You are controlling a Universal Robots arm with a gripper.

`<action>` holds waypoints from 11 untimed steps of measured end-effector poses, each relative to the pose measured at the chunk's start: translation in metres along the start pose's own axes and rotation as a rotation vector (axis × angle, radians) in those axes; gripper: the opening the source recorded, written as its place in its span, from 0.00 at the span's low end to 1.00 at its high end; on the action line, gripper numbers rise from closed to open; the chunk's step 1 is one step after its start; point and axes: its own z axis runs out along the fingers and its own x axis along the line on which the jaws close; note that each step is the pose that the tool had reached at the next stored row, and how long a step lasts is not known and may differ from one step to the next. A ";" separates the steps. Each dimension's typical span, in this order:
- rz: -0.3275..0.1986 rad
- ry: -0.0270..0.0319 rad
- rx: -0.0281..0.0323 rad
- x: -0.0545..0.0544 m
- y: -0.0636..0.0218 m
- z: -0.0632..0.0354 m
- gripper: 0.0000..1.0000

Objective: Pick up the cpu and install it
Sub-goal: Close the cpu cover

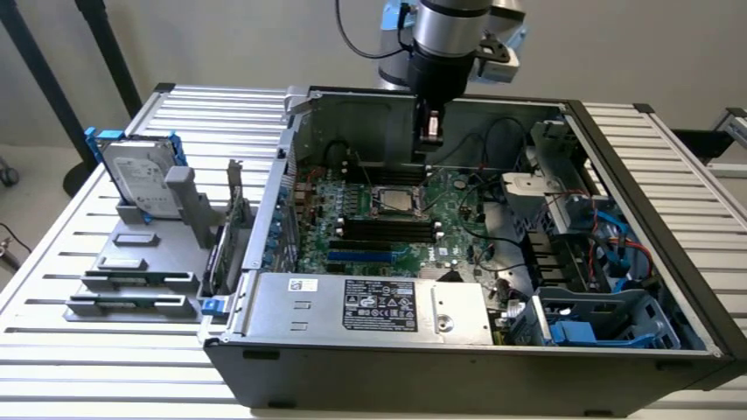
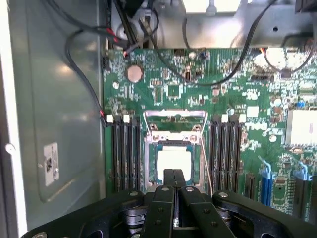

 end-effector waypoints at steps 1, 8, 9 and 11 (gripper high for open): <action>0.000 0.0000 0.0016 0.000 0.0046 -0.0017 0.11; 0.000 0.0002 0.0038 0.001 0.0363 -0.0036 0.11; 0.000 0.0002 0.0039 0.001 0.0412 -0.0037 0.11; 0.000 0.0002 0.0040 0.002 0.0502 -0.0037 0.11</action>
